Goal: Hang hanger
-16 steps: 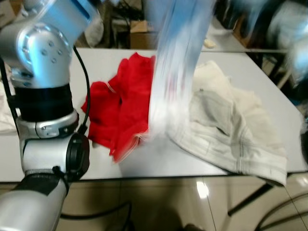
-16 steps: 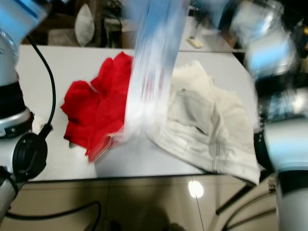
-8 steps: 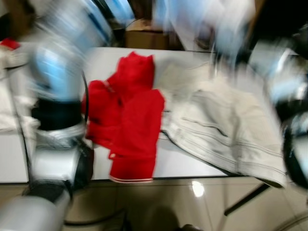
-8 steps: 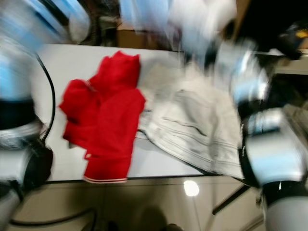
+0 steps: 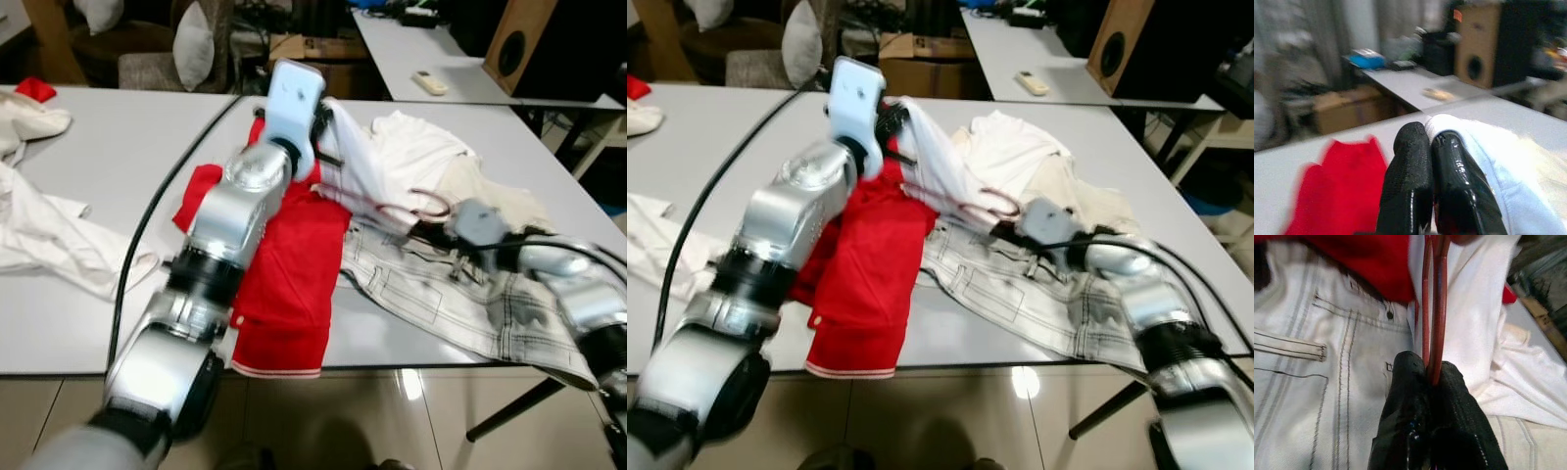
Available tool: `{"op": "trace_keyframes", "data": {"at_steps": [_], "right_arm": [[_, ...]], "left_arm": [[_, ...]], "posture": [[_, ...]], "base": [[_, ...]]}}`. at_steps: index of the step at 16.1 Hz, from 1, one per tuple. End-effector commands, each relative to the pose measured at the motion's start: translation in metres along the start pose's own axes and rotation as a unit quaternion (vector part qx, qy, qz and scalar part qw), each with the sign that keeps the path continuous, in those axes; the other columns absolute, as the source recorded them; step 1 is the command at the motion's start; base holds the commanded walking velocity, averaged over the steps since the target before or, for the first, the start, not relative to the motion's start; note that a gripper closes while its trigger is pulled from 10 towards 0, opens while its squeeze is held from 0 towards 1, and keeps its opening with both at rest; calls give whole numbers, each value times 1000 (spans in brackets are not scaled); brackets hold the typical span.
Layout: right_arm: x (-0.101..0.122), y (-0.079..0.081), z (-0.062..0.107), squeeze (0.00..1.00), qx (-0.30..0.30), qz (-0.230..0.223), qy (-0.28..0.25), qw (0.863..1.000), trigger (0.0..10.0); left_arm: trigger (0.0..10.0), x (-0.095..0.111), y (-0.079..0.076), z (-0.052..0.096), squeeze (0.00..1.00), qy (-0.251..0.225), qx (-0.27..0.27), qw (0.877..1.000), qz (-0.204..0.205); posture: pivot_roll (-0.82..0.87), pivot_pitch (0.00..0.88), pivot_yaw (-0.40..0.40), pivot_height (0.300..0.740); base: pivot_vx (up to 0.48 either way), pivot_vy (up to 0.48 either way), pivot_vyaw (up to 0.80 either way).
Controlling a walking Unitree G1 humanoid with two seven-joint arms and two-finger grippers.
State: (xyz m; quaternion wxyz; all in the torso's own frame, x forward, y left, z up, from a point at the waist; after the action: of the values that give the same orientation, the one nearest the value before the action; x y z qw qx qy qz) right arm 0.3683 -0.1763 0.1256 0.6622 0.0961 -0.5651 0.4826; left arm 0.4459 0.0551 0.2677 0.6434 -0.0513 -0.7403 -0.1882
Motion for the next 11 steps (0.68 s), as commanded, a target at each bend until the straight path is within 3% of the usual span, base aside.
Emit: {"op": "trace_keyframes", "data": {"at_steps": [1,2,3,4,5,7,9,11], "right_arm": [[-3,5,5,0,13,-5,5,1000,10000],[-2,9,7,0,19,-4,6,1000,10000],[-1,14,11,0,29,-2,6,1000,10000],[0,15,12,0,32,-1,4,999,10000],[10,16,20,0,48,1,-5,999,10000],[18,15,29,0,59,5,-12,998,10000],[52,7,59,0,84,-1,-48,995,10000],[63,7,74,0,99,-7,-52,994,10000]], "left_arm": [[10000,22,19,-6,0,-34,43,998,24],[10000,26,27,-8,0,-39,59,997,40],[10000,33,47,-13,0,-45,99,993,33],[10000,32,51,-14,0,-43,110,992,35],[10000,23,73,-14,0,-22,162,986,18],[10000,14,79,-13,0,-7,178,984,8],[10000,-18,80,-10,0,38,174,984,-26],[10000,-29,78,-8,0,48,167,984,-37]], "posture": [[-113,0,16,740],[-113,0,18,740],[-114,0,19,740],[-117,0,23,740],[-120,0,27,740],[-119,0,27,740],[-117,0,23,740],[-113,0,18,740]], "base": [[0,0,0],[0,0,0],[0,0,0],[0,0,0],[0,0,0],[0,0,0],[0,0,0],[0,0,0]]}}
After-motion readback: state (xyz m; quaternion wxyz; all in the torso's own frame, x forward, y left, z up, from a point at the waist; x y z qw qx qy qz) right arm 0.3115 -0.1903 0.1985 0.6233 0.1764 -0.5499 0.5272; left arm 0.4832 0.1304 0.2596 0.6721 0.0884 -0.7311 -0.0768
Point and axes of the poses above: a point about 5 cm out from each wrist's last joint towards the gripper, its own z axis pointing back from the gripper into the wrist, its own x axis along the axis of the wrist's last joint, y = z × x, the point moved 6 cm from there along -z, pointing out of the wrist towards the gripper, and after that the axes turned 6 degrees about -z, right-handed, at the moved point
